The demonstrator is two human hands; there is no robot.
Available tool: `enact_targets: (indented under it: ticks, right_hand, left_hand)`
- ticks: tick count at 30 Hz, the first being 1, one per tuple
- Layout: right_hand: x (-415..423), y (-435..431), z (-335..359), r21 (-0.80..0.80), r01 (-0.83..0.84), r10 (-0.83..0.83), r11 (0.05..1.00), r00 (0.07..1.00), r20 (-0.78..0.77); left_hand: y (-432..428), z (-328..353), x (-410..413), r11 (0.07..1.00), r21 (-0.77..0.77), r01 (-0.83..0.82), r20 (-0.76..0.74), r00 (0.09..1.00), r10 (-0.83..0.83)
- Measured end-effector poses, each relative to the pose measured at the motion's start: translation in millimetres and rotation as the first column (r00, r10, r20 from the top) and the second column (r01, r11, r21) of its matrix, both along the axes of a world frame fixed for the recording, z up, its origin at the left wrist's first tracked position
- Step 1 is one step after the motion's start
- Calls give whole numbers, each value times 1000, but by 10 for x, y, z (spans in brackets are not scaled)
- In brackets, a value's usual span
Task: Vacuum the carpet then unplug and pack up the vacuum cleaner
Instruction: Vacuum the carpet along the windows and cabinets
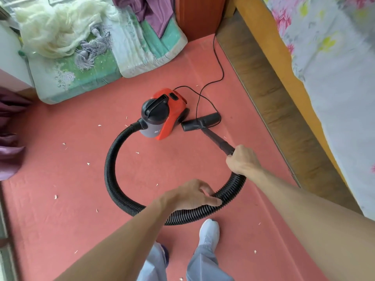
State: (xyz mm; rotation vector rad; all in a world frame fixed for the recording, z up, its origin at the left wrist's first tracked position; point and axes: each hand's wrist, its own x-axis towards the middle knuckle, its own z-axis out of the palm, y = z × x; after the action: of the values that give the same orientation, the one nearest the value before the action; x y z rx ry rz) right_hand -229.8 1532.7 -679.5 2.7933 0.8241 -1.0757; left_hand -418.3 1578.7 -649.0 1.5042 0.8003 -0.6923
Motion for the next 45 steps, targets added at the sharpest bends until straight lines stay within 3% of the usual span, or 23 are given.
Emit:
enact_targets:
  ticks: [7, 11, 14, 20, 23, 27, 32, 38, 45]
  right_hand:
    - [-170, 55, 7, -62, -28, 27, 998, 1000, -8]
    - [-255, -23, 127, -85, -14, 9, 996, 998, -55]
    - [-325, -22, 159, -94, 56, -65, 994, 994, -92]
    - [-541, 89, 45, -41, 323, -324, 946, 920, -221]
    - [-632, 108, -12, -11, 502, -474, 865, 809, -347]
    - [-705, -56, 48, -56, 756, -666, 652, 536, -518]
    - [-831, -329, 181, -77, 905, -780, 418, 314, -542]
    - [-1228, -687, 324, 48, 962, -891, 269, 267, -368]
    - [-1331, -800, 267, -28, 958, -878, 286, 250, -408]
  left_hand:
    - [-70, -41, -125, 1000, -23, 10, -10, 1000, -10]
    - [15, 43, -233, 992, -113, 60, -14, 998, -62]
    - [175, 116, -317, 984, -158, 77, -24, 996, -82]
    - [371, 145, -478, 997, -48, 66, -51, 996, -68]
    - [390, 132, -633, 997, -68, 48, -91, 994, -54]
    - [418, 197, -761, 995, -100, -17, -86, 996, 8]
    - [464, 410, -873, 981, -184, -56, -34, 998, 50]
    - [505, 537, -980, 976, -180, 122, -4, 992, -125]
    - [463, 427, -1040, 950, -91, 300, -2, 954, -301]
